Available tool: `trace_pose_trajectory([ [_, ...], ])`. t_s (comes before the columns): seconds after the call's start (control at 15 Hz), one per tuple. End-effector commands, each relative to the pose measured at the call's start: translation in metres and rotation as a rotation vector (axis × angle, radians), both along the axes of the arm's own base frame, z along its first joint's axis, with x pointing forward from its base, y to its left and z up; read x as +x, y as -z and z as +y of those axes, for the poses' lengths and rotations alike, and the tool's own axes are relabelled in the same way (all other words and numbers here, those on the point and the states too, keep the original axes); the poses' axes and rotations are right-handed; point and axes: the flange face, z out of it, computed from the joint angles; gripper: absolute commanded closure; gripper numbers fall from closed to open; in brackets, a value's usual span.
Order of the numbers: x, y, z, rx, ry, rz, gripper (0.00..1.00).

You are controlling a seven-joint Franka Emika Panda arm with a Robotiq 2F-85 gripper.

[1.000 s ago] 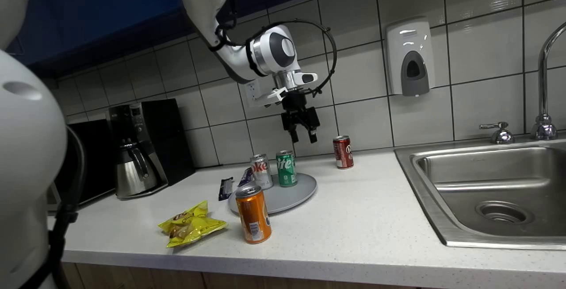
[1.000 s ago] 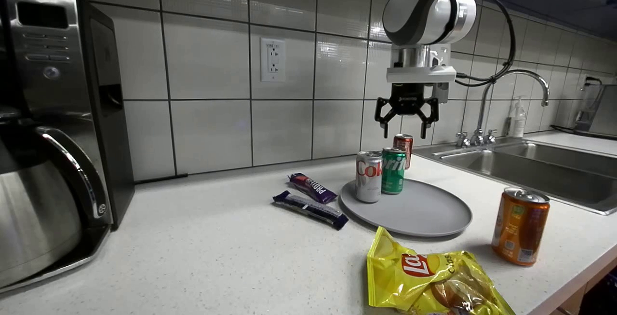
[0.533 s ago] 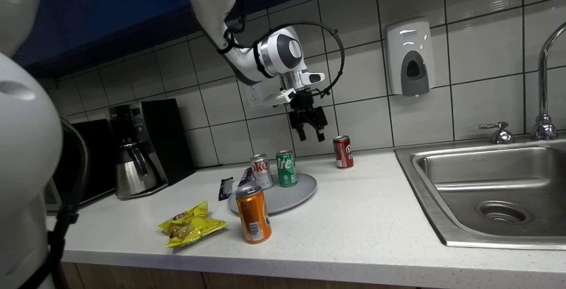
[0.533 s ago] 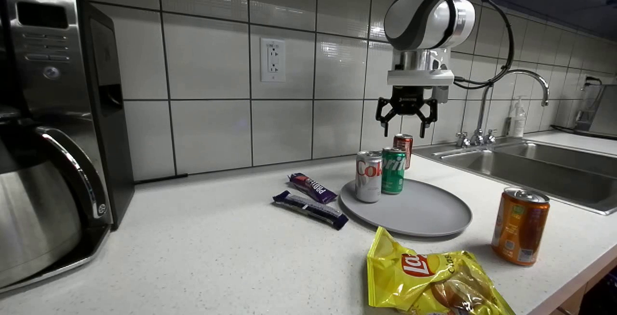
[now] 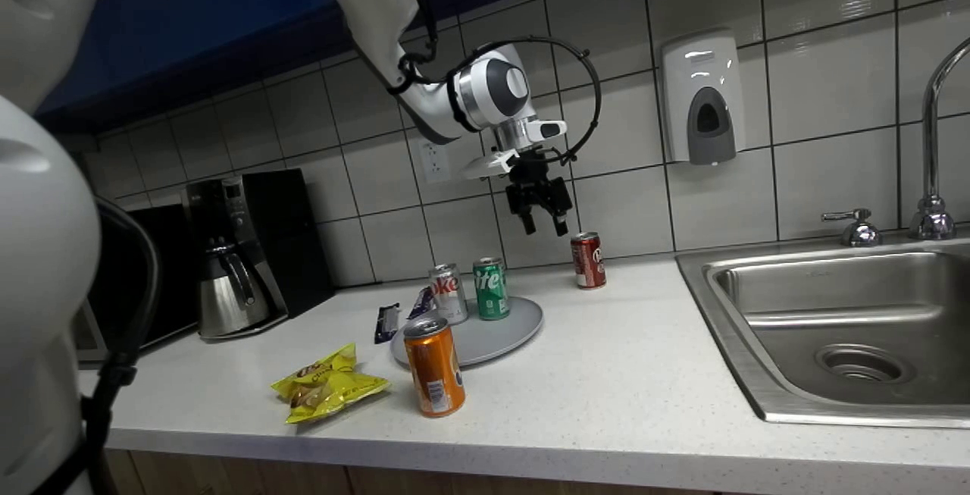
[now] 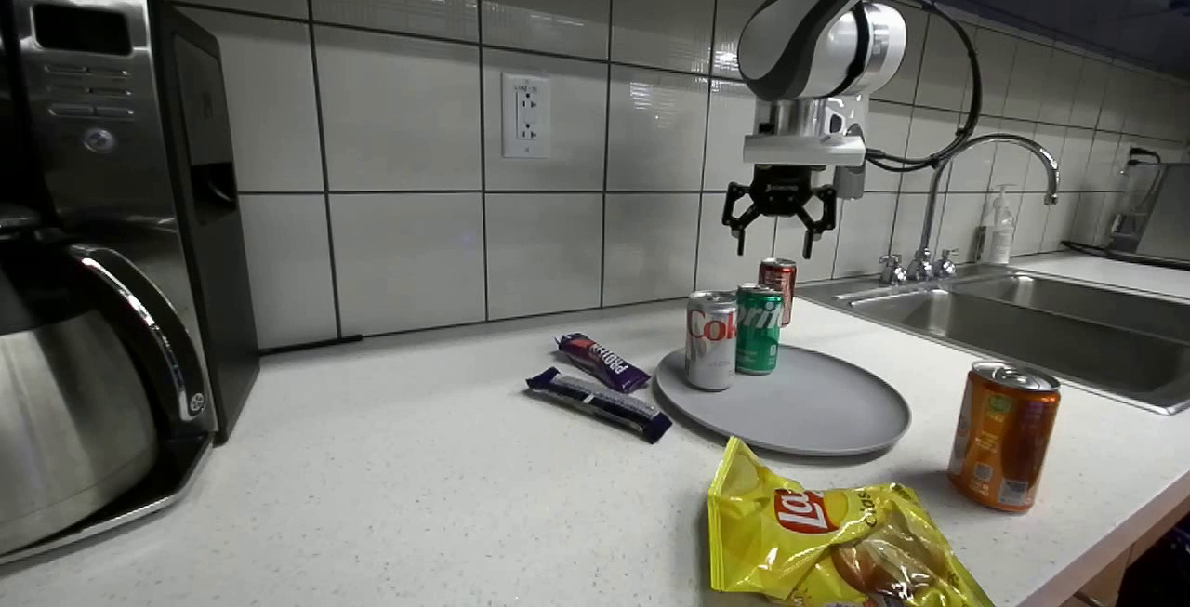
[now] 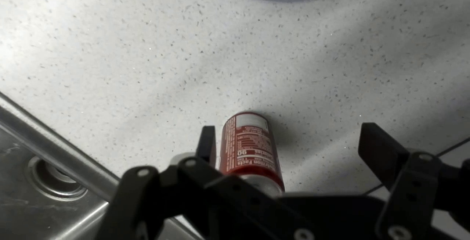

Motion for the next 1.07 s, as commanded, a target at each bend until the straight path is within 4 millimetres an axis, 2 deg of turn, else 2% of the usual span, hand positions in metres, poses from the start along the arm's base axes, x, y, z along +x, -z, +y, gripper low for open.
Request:
trace_pose_trajectory([
  [0.0,0.016,-0.005,-0.011,0.014,0.002,-0.021,0.00],
  [1.0,0.036,-0.006,-0.067,0.087,0.087,-0.048,0.00],
])
